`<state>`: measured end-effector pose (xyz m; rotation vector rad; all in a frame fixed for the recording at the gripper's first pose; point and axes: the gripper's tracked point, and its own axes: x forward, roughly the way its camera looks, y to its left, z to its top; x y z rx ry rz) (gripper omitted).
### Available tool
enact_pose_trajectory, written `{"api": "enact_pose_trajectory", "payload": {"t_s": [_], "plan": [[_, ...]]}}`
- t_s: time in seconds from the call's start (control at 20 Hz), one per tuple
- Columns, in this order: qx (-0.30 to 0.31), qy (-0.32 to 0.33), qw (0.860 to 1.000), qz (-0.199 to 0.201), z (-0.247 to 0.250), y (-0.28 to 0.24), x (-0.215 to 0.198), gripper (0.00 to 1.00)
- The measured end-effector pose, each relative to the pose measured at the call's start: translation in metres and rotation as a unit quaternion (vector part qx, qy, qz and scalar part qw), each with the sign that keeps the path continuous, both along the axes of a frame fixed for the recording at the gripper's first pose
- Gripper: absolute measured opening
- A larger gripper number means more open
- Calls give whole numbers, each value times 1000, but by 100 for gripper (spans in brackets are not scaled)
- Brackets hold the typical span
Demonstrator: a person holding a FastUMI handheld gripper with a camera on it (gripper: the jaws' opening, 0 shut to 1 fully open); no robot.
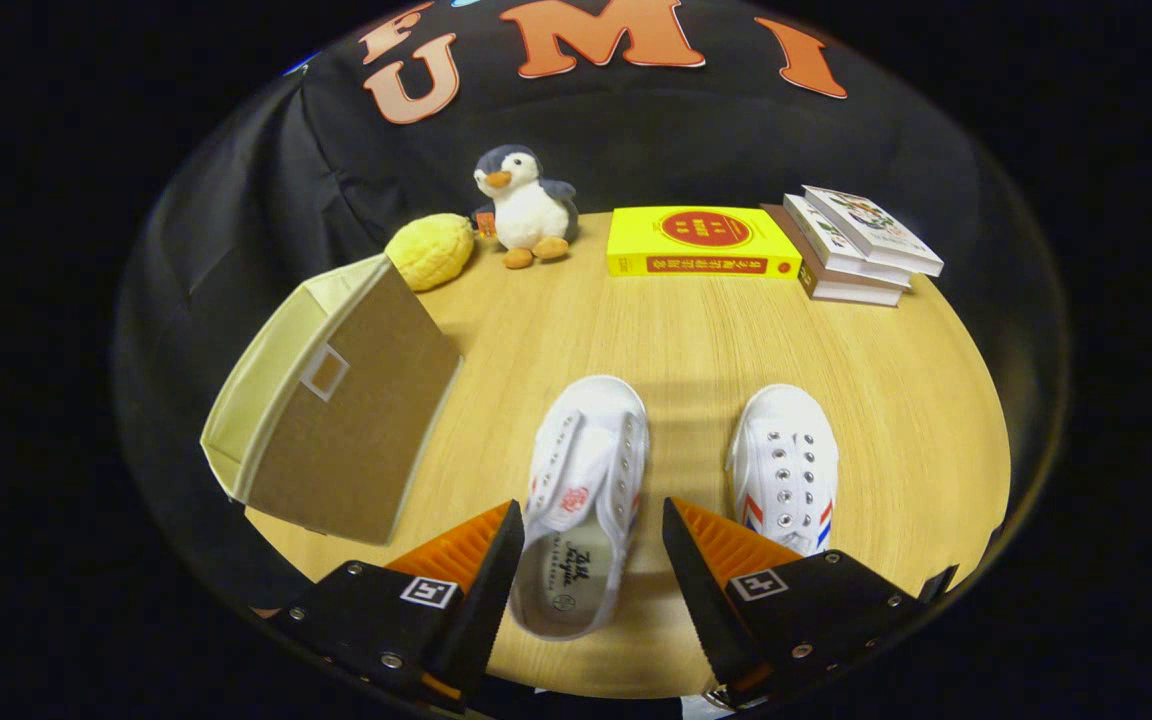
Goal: Open the storage box then place both shoes into the box .Put the left shoe in first, then the right shoe, with the right side of both shoes facing outward in a uniform manner.
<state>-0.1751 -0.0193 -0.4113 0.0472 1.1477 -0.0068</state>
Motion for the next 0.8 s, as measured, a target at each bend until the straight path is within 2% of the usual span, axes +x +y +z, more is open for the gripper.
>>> {"api": "enact_pose_trajectory", "payload": {"t_s": [0.3,0.5,0.7,0.75,0.8], "plan": [[-36,13,999,17,-35,-18,-7,79],[-58,-10,998,13,-53,-26,13,69],[-41,-10,999,9,-64,-19,22,52],[-36,-10,999,10,-66,-17,22,41],[-28,-12,999,12,-66,-15,23,38]]}}
